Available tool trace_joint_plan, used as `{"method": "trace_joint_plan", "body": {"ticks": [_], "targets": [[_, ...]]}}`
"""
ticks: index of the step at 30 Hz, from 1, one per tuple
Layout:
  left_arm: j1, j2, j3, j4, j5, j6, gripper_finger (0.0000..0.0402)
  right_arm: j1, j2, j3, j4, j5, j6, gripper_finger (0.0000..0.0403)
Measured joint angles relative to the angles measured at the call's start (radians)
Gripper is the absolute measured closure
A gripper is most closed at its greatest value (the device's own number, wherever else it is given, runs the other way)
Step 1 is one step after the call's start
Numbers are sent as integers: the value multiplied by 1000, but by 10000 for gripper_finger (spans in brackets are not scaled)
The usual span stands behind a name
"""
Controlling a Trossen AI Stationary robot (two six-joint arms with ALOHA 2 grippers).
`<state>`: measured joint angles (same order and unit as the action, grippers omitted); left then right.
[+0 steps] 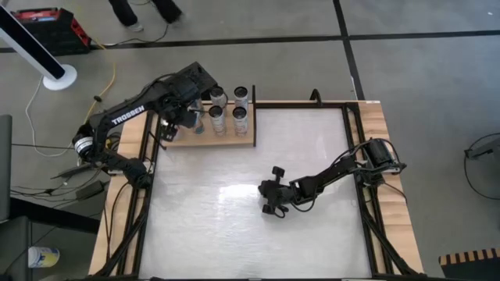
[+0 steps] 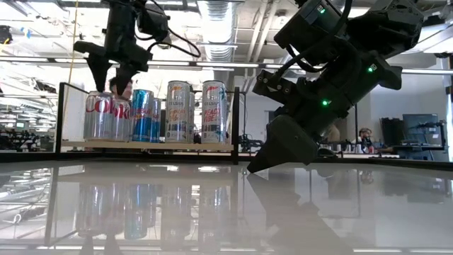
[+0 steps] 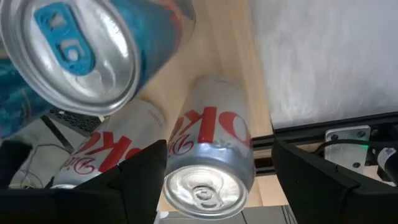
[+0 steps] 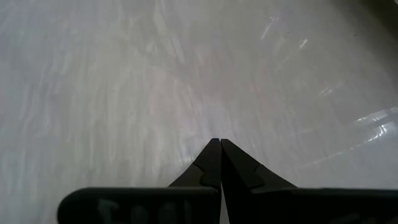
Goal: Place canned beverage on shelf
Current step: Return to Home Position
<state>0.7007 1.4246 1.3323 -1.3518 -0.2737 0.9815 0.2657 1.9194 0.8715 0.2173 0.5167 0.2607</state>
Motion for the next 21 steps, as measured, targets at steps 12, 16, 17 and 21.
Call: {"method": "trace_joint_plan", "body": {"ticks": [12,16,17,21], "targets": [[-110,-49,139,-19,232,-191,144,0,0,0,4,0,0,376],[-178,-96,178,30,278,-398,181,0,0,-1,30,-1,0,376],[-197,-110,178,45,277,-468,193,0,-4,-2,40,-6,0,376],[-285,-172,152,93,290,-647,250,0,-71,36,17,-13,-78,376]]}}
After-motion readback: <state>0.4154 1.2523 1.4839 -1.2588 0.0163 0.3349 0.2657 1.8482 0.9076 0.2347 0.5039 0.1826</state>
